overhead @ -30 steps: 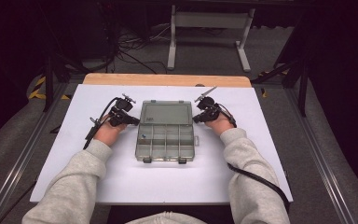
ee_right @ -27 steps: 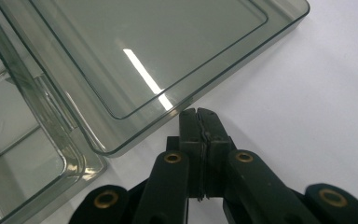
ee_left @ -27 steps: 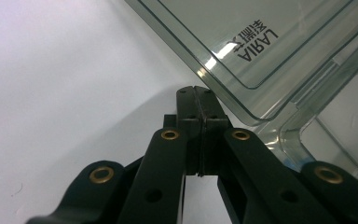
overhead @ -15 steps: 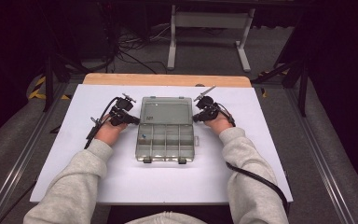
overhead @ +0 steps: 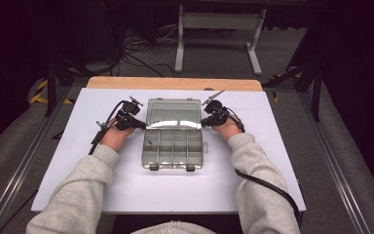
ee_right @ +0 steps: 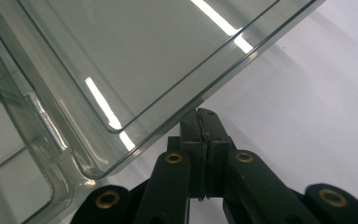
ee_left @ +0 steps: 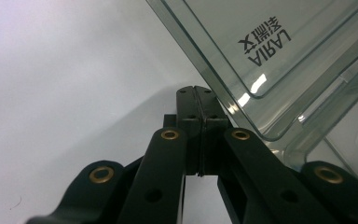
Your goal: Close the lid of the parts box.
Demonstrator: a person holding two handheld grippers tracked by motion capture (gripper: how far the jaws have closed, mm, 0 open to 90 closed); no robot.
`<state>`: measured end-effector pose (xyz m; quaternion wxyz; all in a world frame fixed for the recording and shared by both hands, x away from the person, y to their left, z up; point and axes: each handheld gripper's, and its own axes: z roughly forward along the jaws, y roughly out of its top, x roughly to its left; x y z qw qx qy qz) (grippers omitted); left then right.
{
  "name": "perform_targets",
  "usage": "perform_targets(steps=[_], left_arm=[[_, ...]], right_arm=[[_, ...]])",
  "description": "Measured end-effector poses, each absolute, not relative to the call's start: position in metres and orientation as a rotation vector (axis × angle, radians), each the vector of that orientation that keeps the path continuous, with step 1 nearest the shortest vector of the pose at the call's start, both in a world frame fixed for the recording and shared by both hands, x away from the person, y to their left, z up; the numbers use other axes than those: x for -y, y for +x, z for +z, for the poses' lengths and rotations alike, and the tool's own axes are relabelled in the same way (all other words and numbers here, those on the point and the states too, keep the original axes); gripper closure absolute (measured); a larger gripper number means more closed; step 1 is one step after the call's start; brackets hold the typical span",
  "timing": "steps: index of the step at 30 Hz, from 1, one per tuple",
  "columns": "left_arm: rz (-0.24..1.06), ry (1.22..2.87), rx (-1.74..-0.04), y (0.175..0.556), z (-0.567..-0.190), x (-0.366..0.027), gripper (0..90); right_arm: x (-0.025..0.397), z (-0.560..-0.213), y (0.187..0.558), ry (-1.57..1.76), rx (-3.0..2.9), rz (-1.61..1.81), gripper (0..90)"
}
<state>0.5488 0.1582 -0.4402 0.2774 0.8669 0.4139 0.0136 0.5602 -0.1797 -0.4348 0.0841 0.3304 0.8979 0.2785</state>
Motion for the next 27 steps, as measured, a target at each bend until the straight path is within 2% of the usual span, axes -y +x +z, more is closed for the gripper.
perform_targets(steps=[27], left_arm=[[0.113,2.277,-1.086,0.546,-0.432,-0.16,89.2]], right_arm=[[0.184,-0.421,0.559,0.909,-2.607,0.939,89.7]])
